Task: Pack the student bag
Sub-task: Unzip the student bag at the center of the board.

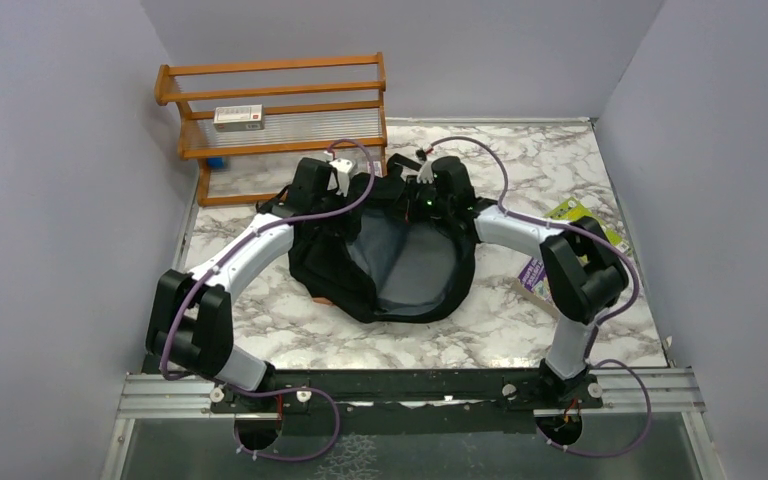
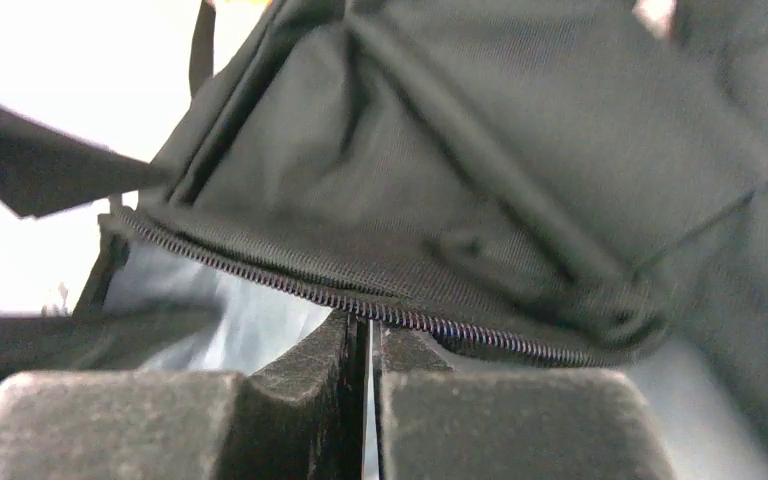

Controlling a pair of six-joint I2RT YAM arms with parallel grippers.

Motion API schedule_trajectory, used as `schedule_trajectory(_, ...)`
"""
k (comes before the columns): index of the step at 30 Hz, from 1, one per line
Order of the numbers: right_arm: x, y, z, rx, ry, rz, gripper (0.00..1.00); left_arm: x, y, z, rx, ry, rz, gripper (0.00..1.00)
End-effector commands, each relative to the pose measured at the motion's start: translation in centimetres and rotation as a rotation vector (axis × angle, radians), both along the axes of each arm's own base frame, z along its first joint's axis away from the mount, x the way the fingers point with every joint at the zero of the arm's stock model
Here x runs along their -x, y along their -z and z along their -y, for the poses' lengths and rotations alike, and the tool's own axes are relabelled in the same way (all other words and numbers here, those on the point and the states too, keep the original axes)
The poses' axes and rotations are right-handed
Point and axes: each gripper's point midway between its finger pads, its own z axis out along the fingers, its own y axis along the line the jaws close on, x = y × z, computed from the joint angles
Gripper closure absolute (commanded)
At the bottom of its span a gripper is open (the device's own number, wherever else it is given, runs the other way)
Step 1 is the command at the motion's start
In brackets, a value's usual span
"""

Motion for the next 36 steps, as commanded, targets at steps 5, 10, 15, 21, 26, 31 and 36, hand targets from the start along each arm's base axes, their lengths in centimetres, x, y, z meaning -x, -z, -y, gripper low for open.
schedule_trajectory(5, -8.0, -2.3, -1.5, -0.001, 0.142, 0.151, 0.91, 2.9, 0.1, -0.5, 0.028, 0.022, -0.028, 0.12)
schedule_trajectory(10, -9.3, -0.2, -2.0, 0.028, 0.124, 0.118, 0.91, 3.7, 2.1, -1.9, -0.042, 0.001, -0.061, 0.13)
schedule_trajectory(15, -9.3, 2.4, -2.2, 0.058, 0.091, 0.072, 0.91, 3.7, 2.1, -3.2, -0.1, -0.024, -0.045, 0.12)
schedule_trajectory(21, -8.9, 3.3, -2.6, 0.053, 0.06, 0.049, 0.91, 2.5, -1.7, -3.3, -0.089, -0.048, 0.039, 0.08)
schedule_trajectory(26, -8.9, 3.2, -2.8, 0.044, 0.051, 0.046, 0.91, 1.3, -9.0, -1.5, 0.026, -0.015, 0.175, 0.06)
schedule_trajectory(31, -8.8, 3.3, -2.9, 0.041, 0.043, 0.041, 0.91, 2.0, -14.6, 1.1, 0.177, 0.076, 0.25, 0.08)
schedule_trajectory(36, -8.7, 3.4, -2.8, 0.043, 0.047, 0.035, 0.91, 6.2, -13.8, 7.4, 0.276, 0.249, 0.195, 0.31)
